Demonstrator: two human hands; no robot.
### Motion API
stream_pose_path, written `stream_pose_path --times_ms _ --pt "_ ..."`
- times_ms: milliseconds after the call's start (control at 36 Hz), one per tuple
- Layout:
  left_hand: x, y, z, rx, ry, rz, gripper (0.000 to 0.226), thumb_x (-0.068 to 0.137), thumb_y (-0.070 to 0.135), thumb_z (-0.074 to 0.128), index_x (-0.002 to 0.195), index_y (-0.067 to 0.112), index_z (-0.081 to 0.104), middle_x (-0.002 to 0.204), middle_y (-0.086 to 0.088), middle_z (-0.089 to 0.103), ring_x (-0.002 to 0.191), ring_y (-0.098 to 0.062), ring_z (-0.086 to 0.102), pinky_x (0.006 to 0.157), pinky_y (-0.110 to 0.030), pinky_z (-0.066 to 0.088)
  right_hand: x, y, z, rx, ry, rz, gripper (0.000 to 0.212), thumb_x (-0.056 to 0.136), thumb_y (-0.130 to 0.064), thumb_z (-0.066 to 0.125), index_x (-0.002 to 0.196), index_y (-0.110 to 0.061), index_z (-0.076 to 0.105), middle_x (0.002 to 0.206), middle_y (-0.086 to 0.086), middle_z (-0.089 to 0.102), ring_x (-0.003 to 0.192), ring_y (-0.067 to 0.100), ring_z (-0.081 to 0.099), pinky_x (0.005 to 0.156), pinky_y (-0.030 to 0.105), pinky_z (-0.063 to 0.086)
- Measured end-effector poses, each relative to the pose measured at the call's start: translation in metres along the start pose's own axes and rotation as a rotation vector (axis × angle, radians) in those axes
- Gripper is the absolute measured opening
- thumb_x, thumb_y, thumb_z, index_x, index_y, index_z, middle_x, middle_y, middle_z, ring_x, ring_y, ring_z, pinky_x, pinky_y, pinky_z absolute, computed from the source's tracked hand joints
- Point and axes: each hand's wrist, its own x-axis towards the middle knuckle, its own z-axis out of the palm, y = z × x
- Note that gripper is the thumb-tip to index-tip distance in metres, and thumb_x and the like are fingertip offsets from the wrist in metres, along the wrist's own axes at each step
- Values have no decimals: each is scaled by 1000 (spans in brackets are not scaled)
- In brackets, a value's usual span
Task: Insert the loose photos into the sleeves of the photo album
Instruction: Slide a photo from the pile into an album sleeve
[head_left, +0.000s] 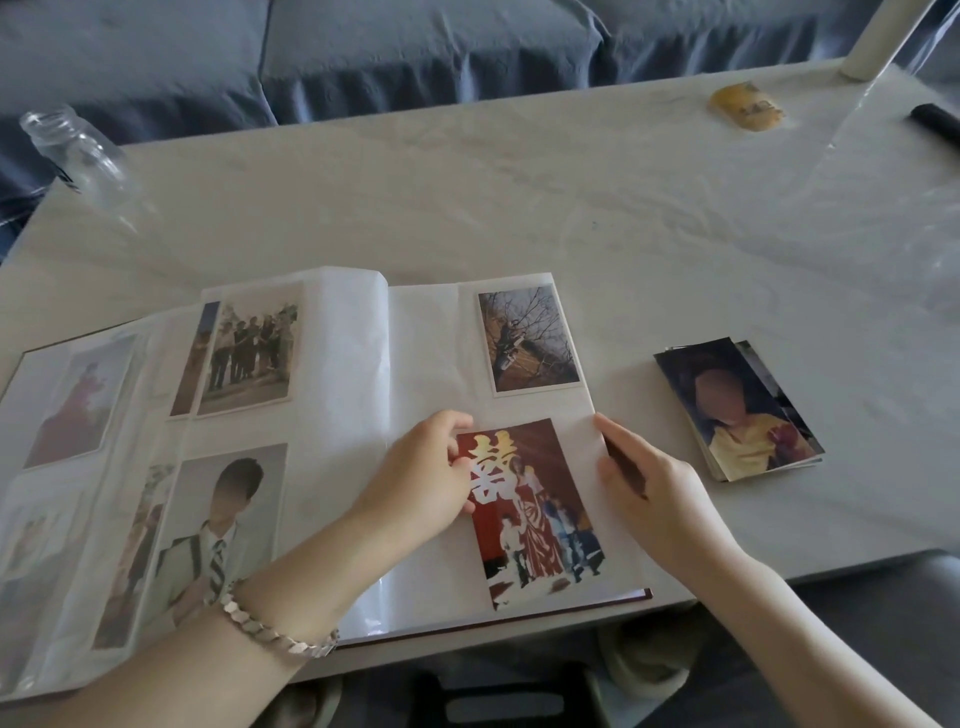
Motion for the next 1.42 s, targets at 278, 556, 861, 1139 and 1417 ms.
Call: stream_pose_path --times_ms 278,556,861,1139,1417 --pt "-2 -5 -5 -157 32 -66 29 83 6 67 106 18 53 70 -2 70 63 -16 69 65 -31 59 0 2 2 1 31 -19 41 95 -19 48 136 -26 45 109 -13 54 91 4 54 65 0 43" --pt "4 5 11 -374 38 -92 24 82 -4 66 94 15 57 71 -9 68 61 -15 66 55 -25 55 1 4 3 -4 19 -46 42 94 -25 47 137 -24 44 112 -11 53 97 3 53 78 14 47" --pt "-3 5 17 -442 129 -127 24 81 -1 68 86 19 56 68 -3 69 55 -10 67 68 -34 59 3 7 6 -24 32 -66 43 94 -25 47 137 -23 44 111 -14 50 99 3 51 80 12 43" --pt "-6 12 6 -397 -33 -192 10 90 6 59 81 7 61 79 -9 68 62 -16 68 57 -25 57 3 6 5 3 27 -58 42 94 -25 47 136 -23 45 111 -12 52 99 4 53 80 12 45" --pt "-17 10 6 -334 -26 -218 5 85 7 65 87 12 63 82 -7 70 67 -14 71 62 -25 58 2 5 5 -17 21 -58 43 95 -26 46 137 -24 44 112 -12 50 101 3 52 79 17 47"
